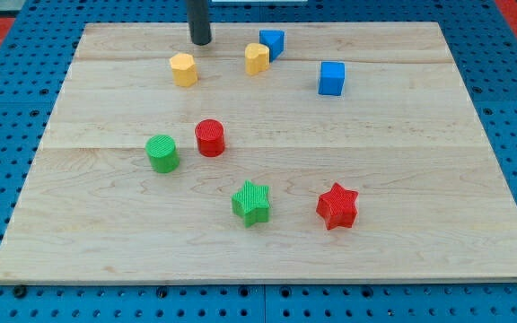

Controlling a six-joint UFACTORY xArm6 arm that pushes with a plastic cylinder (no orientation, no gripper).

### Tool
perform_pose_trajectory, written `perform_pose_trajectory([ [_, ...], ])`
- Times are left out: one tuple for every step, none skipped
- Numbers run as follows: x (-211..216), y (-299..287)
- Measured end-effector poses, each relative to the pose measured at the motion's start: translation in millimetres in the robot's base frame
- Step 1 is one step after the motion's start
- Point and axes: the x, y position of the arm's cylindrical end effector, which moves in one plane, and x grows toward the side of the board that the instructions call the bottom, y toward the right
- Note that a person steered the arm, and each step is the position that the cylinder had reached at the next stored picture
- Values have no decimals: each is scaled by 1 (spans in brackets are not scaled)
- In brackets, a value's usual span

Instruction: Move the heart to the right of the hexagon

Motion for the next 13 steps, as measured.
perform_pose_trajectory([
  [23, -5],
  [53, -19],
  [62, -23],
  [36, -15],
  [-18, 59],
  [-12, 151],
  [11, 167],
  [-29, 167],
  [-33, 143],
  [-30, 99],
  [-19, 107],
  [3, 108],
  [19, 108],
])
